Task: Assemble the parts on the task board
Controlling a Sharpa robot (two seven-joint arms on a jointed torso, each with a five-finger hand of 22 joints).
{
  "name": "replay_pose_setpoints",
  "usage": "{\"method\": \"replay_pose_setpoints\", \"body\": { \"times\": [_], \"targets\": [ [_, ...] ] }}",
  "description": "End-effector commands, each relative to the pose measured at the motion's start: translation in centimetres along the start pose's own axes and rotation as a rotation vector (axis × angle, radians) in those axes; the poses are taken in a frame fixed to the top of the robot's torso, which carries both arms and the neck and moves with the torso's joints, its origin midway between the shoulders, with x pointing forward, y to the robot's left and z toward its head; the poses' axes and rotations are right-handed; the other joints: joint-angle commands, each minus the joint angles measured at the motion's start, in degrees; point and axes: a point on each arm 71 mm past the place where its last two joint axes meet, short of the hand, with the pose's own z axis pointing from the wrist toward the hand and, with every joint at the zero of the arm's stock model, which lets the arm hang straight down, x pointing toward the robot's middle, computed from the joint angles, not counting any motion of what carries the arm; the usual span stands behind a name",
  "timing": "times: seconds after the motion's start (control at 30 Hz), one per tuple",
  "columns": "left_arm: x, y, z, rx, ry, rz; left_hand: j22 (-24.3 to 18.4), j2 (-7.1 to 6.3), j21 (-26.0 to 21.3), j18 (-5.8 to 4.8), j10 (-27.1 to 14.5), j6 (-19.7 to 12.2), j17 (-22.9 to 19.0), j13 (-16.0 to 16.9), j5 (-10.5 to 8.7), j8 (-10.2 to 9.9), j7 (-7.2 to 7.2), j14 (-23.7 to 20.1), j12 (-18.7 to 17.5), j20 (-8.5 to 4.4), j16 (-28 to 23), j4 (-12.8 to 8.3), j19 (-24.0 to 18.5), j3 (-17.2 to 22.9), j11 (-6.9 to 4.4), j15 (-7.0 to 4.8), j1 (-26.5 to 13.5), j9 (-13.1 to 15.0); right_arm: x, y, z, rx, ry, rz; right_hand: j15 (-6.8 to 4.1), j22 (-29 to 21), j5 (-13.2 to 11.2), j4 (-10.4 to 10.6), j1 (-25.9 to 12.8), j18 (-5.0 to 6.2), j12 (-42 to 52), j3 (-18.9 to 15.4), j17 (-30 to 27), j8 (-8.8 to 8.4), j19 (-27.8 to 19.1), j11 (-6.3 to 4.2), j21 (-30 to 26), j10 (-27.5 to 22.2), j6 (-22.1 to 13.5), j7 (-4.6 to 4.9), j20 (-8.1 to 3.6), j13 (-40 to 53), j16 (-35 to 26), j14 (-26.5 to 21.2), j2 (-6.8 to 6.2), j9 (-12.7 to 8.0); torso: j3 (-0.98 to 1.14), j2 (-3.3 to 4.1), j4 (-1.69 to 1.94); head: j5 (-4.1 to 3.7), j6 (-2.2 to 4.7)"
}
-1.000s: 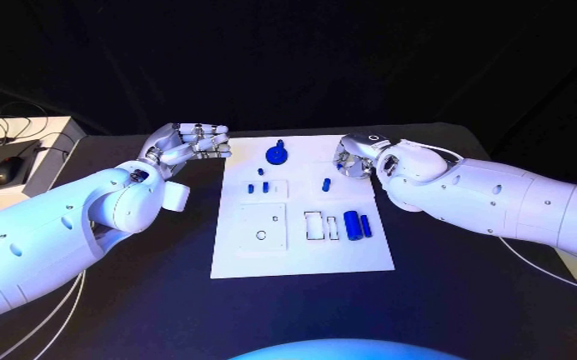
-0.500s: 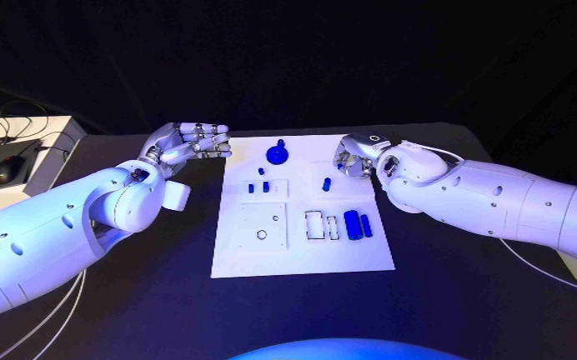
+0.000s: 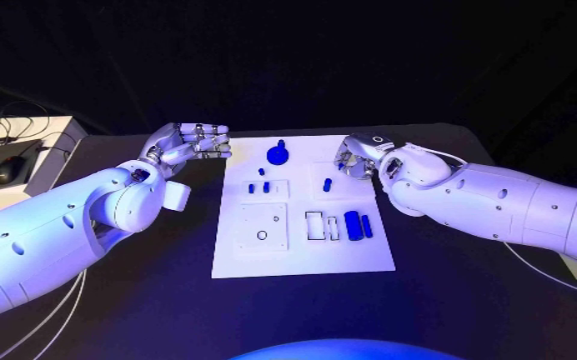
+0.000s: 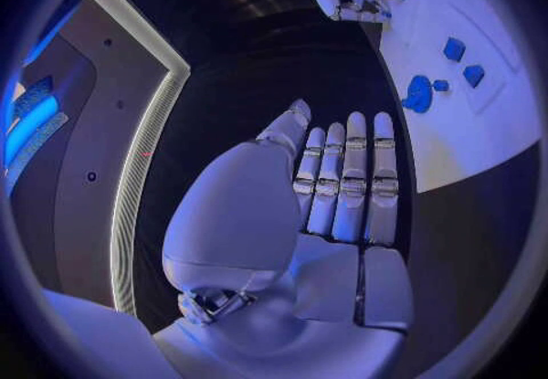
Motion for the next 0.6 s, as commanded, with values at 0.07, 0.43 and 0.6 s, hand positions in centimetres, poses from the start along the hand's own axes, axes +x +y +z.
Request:
{"method": "replay_pose_setpoints", "body": {
  "times": [0.07, 0.43, 0.6],
  "targets": [
    [0.1, -0.1, 0.0, 0.013, 0.014, -0.003, 0.0, -0.23, 0.2, -0.37, 0.0, 0.4, 0.1, -0.1, 0.11, 0.0, 0.19, 0.1, -0.2, -0.16, 0.0, -0.1, 0.1, 0.0, 0.24, -0.03, 0.2, 0.0, -0.6, 0.2, -0.3, -0.001, -0.049, 0.037, -0.02, 6.2, 0.1, -0.2, -0.2, -0.61, 0.2, 0.0, -0.3, 0.0, 4.7, -0.35, 0.3, 0.7, 0.4, 0.25, -0.33, 0.1, 0.4, -0.3, 0.28, 0.1, 0.02, 0.02, -0.05, 0.09, 0.04],
    [-0.1, 0.1, 0.1, 0.009, 0.008, -0.001, -0.1, -0.24, 0.2, -0.38, -0.2, 0.3, 0.1, -0.1, 0.14, 0.0, 0.2, 0.1, -0.2, -0.14, 0.0, -0.2, 0.1, 0.1, 0.27, -0.02, 0.1, 0.0, -3.0, 0.6, -1.2, 0.0, -0.101, 0.149, -0.09, 6.3, 0.4, -0.3, -0.2, -0.53, 0.2, 0.1, -0.6, 0.0, 4.7, -0.23, 0.4, 0.7, 0.4, 0.48, -0.41, 0.0, 0.6, -0.4, 0.15, 0.1, -0.02, -0.15, -0.12, 0.36, 0.28],
    [-0.2, 0.2, 0.0, 0.007, 0.006, -0.001, -0.1, -0.24, 0.2, -0.38, -0.2, 0.3, 0.1, -0.1, 0.14, 0.0, 0.2, 0.1, -0.2, -0.14, 0.0, -0.2, 0.1, 0.1, 0.27, -0.02, 0.1, 0.0, -3.6, 2.0, -1.7, -0.032, -0.101, 0.2, -0.12, 6.3, 0.5, -0.3, -0.2, -0.44, 0.2, 0.2, -0.8, -0.01, 4.7, -0.18, 0.3, 0.6, 0.3, 0.57, -0.42, 0.0, 0.7, -0.6, 0.16, 0.1, -0.04, -0.16, -0.29, 1.04, 0.38]
  ]
}}
